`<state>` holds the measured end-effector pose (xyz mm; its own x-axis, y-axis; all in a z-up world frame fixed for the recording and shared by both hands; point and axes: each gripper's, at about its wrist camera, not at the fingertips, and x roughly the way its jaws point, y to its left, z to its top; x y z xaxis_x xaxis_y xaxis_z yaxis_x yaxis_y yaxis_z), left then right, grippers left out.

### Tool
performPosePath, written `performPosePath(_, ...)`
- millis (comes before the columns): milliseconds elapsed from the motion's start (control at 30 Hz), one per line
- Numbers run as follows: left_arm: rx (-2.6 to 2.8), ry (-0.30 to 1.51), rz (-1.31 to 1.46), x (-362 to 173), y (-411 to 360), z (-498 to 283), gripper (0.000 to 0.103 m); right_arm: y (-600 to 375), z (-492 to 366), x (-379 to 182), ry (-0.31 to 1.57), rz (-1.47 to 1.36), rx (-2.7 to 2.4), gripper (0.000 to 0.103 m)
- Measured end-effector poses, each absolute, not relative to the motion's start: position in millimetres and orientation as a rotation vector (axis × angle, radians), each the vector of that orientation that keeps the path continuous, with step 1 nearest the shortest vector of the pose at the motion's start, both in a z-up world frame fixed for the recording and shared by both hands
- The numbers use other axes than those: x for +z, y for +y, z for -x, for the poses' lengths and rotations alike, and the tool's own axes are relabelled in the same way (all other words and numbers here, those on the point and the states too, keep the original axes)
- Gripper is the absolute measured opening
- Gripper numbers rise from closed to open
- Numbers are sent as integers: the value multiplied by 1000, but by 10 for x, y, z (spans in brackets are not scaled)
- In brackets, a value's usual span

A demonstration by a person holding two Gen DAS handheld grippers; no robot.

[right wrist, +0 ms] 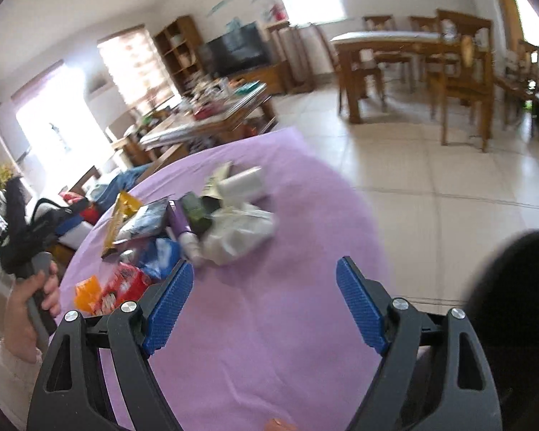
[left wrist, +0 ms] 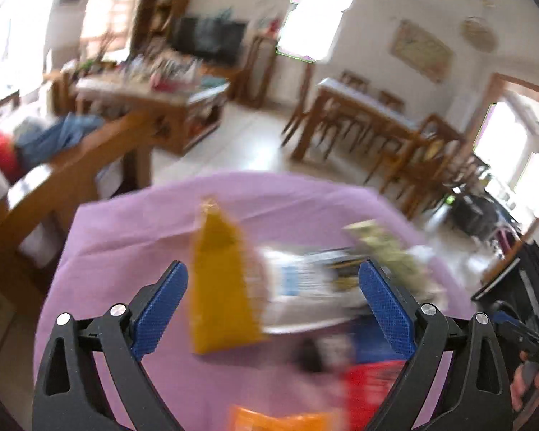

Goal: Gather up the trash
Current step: 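Grasp the yellow snack bag with the left tool while the right tool grasps the white tissue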

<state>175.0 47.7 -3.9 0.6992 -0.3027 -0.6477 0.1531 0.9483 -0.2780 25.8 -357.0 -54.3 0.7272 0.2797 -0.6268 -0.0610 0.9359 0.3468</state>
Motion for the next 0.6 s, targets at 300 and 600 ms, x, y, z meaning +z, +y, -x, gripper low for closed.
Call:
performPosePath(300,-286,908,168,-431,593,-2453,83,-3182,-1064,-842,871,-268,179,81)
performPosePath(600,-263,876,145,-635,504,-2388,47,-3071,-1180,-897,920,-142,115,53)
